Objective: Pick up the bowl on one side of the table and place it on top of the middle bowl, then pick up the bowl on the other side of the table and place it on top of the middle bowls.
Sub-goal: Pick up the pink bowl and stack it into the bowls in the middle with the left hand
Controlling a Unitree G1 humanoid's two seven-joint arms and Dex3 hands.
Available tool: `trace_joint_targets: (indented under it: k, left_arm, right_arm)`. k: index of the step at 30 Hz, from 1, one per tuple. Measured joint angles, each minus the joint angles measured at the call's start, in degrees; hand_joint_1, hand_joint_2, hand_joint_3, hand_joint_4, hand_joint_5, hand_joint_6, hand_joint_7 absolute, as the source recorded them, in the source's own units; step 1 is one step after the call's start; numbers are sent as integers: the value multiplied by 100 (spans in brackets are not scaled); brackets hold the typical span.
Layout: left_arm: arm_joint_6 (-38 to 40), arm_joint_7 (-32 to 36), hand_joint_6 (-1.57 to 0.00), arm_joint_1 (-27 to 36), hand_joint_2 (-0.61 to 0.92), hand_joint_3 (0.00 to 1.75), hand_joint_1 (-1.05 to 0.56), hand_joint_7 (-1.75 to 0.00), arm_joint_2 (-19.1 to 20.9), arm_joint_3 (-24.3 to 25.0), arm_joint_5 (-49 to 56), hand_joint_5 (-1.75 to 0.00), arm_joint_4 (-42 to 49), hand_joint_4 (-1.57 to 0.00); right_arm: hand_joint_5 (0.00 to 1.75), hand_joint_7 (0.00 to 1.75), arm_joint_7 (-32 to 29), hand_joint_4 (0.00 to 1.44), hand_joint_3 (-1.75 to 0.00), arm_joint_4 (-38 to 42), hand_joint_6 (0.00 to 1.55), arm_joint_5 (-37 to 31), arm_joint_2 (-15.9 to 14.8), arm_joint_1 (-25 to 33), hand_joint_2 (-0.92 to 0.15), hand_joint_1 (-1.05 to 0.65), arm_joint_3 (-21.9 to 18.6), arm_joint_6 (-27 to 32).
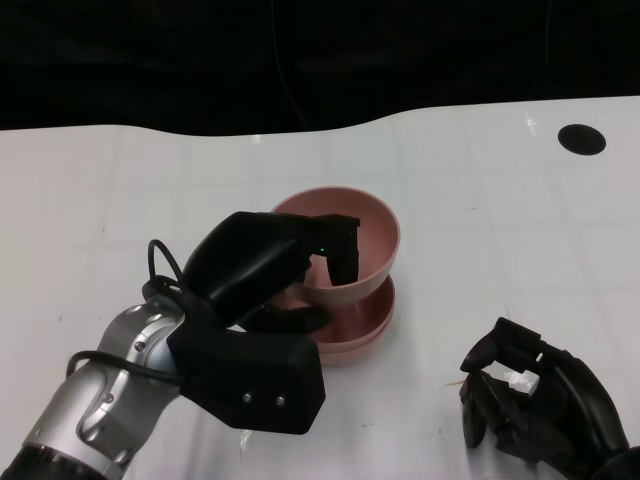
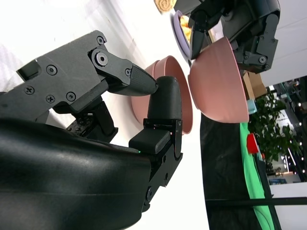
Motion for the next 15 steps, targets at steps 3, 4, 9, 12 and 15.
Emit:
trace_joint_targets:
  k: [3, 4, 9, 12, 15]
  left_arm:
    - [-18, 32, -58, 20, 62, 90, -4, -175, 0, -14, 5, -175, 52, -71]
    - [-40, 71, -58, 23, 62, 90, -3, -175, 0, -23, 11, -175, 72, -71]
    - [-96, 107, -59, 23, 63, 90, -5, -175, 0, -79, 96, -175, 191, -71]
    - [-91, 103, -59, 23, 63, 88, -4, -175, -2, -93, 96, -175, 206, -71]
    - [-79, 96, -59, 22, 65, 84, -4, -175, -8, -112, 94, -175, 206, -72]
  right_arm:
    - [175, 159, -1, 90, -86, 10, 72, 0, 1, 0, -66, -24, 0, -20]
    - [175, 159, -1, 89, -86, 13, 72, 1, 2, 0, -66, -24, 0, -28]
    - [175, 160, 0, 89, -85, 21, 72, 1, 9, 0, -66, -23, 1, -85]
    - [175, 160, -9, 89, -85, 21, 73, -9, 12, 0, -66, -23, 4, -100]
    - [175, 159, -31, 89, -85, 21, 73, -12, 17, 0, -66, -23, 8, -113]
